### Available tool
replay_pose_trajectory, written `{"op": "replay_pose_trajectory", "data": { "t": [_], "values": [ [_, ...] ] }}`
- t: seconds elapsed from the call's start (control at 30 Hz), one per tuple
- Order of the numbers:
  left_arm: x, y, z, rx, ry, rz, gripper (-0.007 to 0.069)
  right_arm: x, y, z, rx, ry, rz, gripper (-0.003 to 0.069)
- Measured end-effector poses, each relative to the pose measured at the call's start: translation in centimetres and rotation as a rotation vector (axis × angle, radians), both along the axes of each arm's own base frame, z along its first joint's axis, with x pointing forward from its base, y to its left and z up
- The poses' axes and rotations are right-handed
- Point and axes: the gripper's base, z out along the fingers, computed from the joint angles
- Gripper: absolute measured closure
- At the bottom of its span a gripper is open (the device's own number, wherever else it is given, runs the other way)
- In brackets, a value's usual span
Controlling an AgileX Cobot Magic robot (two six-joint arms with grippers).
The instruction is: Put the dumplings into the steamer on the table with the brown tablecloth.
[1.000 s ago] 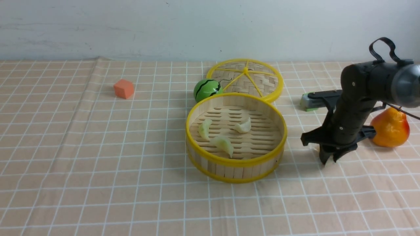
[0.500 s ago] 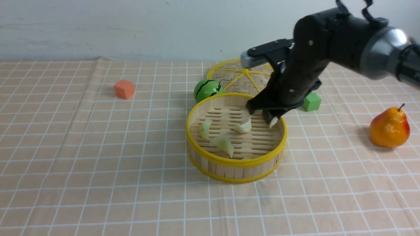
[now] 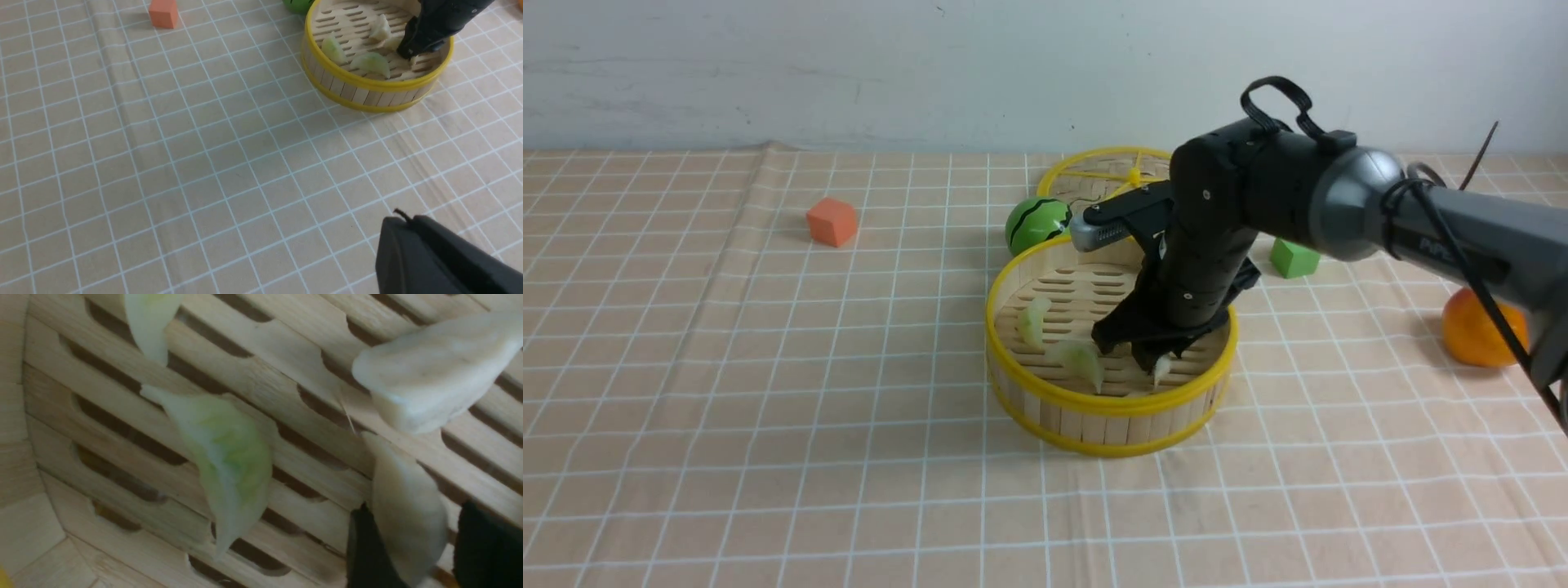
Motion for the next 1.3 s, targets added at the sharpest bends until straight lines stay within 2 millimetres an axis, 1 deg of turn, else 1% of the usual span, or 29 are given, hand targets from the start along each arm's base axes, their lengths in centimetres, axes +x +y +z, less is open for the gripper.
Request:
{"op": "replay_pose_trajectory", "data": {
  "t": [0.07,0.1,0.17,0.23,0.3,0.37,0.4,0.43,0.47,0.5,0.53,0.57,0.6,0.63,0.67,0.7,0.73,0.83,0.87,1.0,1.1,1.13,1.17,1.2,1.27,1.3],
  "values": [
    [0.4,-0.2,-1.3,0.023,0.040,-0.001,0.0620,-0.2,-0.1,-0.1,-0.009,0.019,-0.001,0.0251],
    [0.4,-0.2,-1.4,0.025,0.045,-0.001,0.0620,-0.2,-0.1,0.0,-0.009,0.020,-0.001,0.0246],
    [0.7,-0.5,-4.0,0.045,0.102,-0.007,0.0620,-0.6,-0.3,0.5,-0.024,0.046,0.002,0.0201],
    [0.6,-0.7,-5.8,0.015,0.090,-0.021,0.0619,-1.1,-0.6,1.8,-0.030,0.039,0.014,0.0190],
    [0.3,-0.7,-7.2,-0.024,0.066,-0.035,0.0617,-1.5,-0.8,3.4,-0.027,0.018,0.028,0.0190],
    [-0.1,-0.8,-8.6,-0.095,0.012,-0.041,0.0617,-2.1,-1.1,5.6,-0.014,-0.022,0.041,0.0197],
    [-0.3,-0.8,-9.3,-0.133,-0.014,-0.040,0.0617,-2.7,-1.4,7.4,0.002,-0.053,0.041,0.0207],
    [-0.5,-0.8,-10.3,-0.181,-0.051,-0.034,0.0617,-3.4,-1.7,9.5,0.031,-0.090,0.039,0.0221],
    [-0.6,-0.7,-10.9,-0.198,-0.064,-0.031,0.0617,-3.8,-1.8,10.4,0.048,-0.105,0.038,0.0231],
    [-0.6,-0.8,-10.9,-0.210,-0.077,-0.028,0.0617,-4.1,-1.9,11.0,0.054,-0.117,0.038,0.0234],
    [-0.7,-0.7,-11.7,-0.238,-0.108,-0.024,0.0617,-5.1,-2.3,13.2,0.096,-0.152,0.037,0.0259],
    [-0.8,-0.7,-12.3,-0.258,-0.134,-0.022,0.0617,-5.9,-2.5,14.5,0.125,-0.175,0.037,0.0277],
    [-0.9,-0.6,-12.7,-0.271,-0.153,-0.021,0.0617,-6.5,-2.7,15.4,0.144,-0.196,0.043,0.0293],
    [-0.9,-0.5,-13.3,-0.279,-0.163,-0.020,0.0617,-7.6,-3.0,16.7,0.178,-0.224,0.047,0.0319],
    [-0.9,-0.5,-13.4,-0.282,-0.167,-0.019,0.0616,-7.8,-3.0,16.8,0.181,-0.227,0.049,0.0323],
    [-1.0,-0.5,-13.9,-0.286,-0.174,-0.019,0.0614,-9.6,-3.4,18.3,0.229,-0.268,0.062,0.0364],
    [-1.0,-0.5,-14.2,-0.286,-0.174,-0.019,0.0612,-10.6,-3.5,18.9,0.254,-0.291,0.075,0.0389],
    [-0.9,-0.5,-14.9,-0.280,-0.160,-0.017,0.0608,-13.5,-4.0,19.6,0.303,-0.347,0.115,0.0446],
    [-0.9,-0.6,-15.0,-0.278,-0.156,-0.017,0.0608,-14.6,-4.4,20.1,0.321,-0.377,0.128,0.0461],
    [-0.9,-0.6,-15.4,-0.272,-0.143,-0.016,0.0606,-19.6,-6.1,20.4,0.363,-0.485,0.204,0.0514],
    [-0.9,-0.5,-15.5,-0.266,-0.132,-0.015,0.0606,-22.9,-7.7,20.2,0.397,-0.544,0.234,0.0527],
    [-0.9,-0.5,-15.5,-0.264,-0.128,-0.015,0.0605,-24.2,-8.5,20.2,0.423,-0.575,0.230,0.0527],
    [-0.9,-0.5,-15.5,-0.262,-0.126,-0.015,0.0605,-24.5,-8.6,20.2,0.426,-0.579,0.230,0.0527],
    [-1.0,-0.5,-15.6,-0.261,-0.123,-0.015,0.0603,-25.9,-9.5,20.1,0.454,-0.609,0.224,0.0527],
    [-1.0,-0.5,-15.6,-0.259,-0.119,-0.015,0.0603,-27.2,-10.3,19.8,0.478,-0.636,0.218,0.0527],
    [-1.0,-0.5,-15.6,-0.259,-0.119,-0.015,0.0603,-28.3,-10.9,19.4,0.500,-0.656,0.213,0.0527]
  ]
}}
